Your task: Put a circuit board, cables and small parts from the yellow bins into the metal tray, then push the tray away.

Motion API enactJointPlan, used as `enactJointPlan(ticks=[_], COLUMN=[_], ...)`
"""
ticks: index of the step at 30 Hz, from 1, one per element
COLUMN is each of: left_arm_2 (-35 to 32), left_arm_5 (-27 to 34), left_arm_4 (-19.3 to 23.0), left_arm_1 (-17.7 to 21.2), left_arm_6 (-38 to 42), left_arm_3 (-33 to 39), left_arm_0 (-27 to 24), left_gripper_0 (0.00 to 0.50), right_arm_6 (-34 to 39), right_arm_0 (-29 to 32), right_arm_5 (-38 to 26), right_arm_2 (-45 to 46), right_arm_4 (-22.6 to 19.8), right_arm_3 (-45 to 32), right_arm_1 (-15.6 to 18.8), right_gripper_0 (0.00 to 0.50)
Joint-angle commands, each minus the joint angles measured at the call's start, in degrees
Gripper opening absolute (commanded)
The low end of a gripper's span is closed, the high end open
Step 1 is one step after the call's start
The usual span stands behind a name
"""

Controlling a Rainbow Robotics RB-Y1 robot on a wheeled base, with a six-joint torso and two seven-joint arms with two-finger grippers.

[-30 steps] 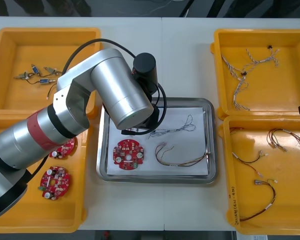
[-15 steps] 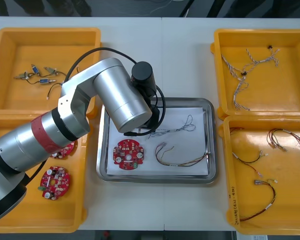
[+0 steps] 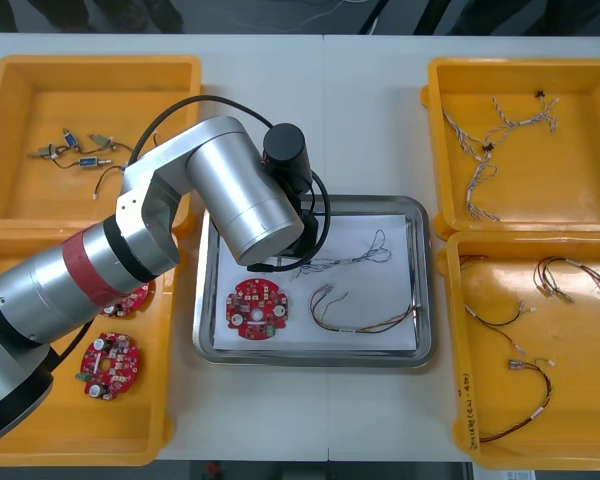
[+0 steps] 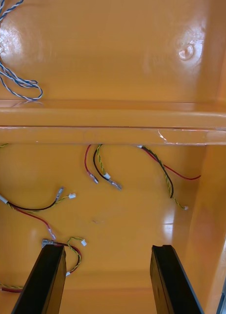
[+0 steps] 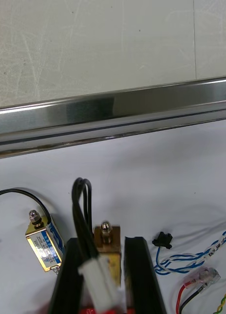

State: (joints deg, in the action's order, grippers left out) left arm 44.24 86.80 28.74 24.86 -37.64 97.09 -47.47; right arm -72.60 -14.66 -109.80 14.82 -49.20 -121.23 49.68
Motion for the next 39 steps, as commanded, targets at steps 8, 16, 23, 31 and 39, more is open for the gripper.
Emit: enactJointPlan(ticks=[8, 16, 23, 31, 39], left_arm_2=[1.02, -1.44, -6.71, -14.71, -21.91], left_arm_5=[-0.66, 0.13, 6.89, 14.63, 20.78], left_arm_4=[-0.44, 1.94, 5.63, 10.55, 15.38], left_arm_1=[1.07, 2.30, 3.62, 5.73, 8.98], left_arm_6=[3.98, 3.54, 2.48, 0.99, -2.53], left_arm_3=[0.73, 2.14, 6.00, 9.61, 10.75], left_arm_0=[0.45, 0.27, -0.69, -2.01, -2.71], left_gripper_0=[0.491, 0.500, 0.500, 0.500, 0.500], right_arm_6=[0.62, 0.53, 0.71, 0.18, 0.18], right_arm_0=[0.60, 0.60, 0.60, 0.60, -0.28], right_arm_5=[-0.20, -0.20, -0.20, -0.20, -0.20], right_arm_2=[1.97, 2.06, 2.06, 2.06, 1.97], right_arm_4=[-0.46, -0.81, -0.73, -1.43, -5.74], right_arm_3=[-1.64, -1.64, -1.90, -2.25, -4.27], right_arm_1=[0.42, 0.42, 0.42, 0.42, 0.77], right_gripper_0=[0.500, 0.500, 0.500, 0.500, 0.500])
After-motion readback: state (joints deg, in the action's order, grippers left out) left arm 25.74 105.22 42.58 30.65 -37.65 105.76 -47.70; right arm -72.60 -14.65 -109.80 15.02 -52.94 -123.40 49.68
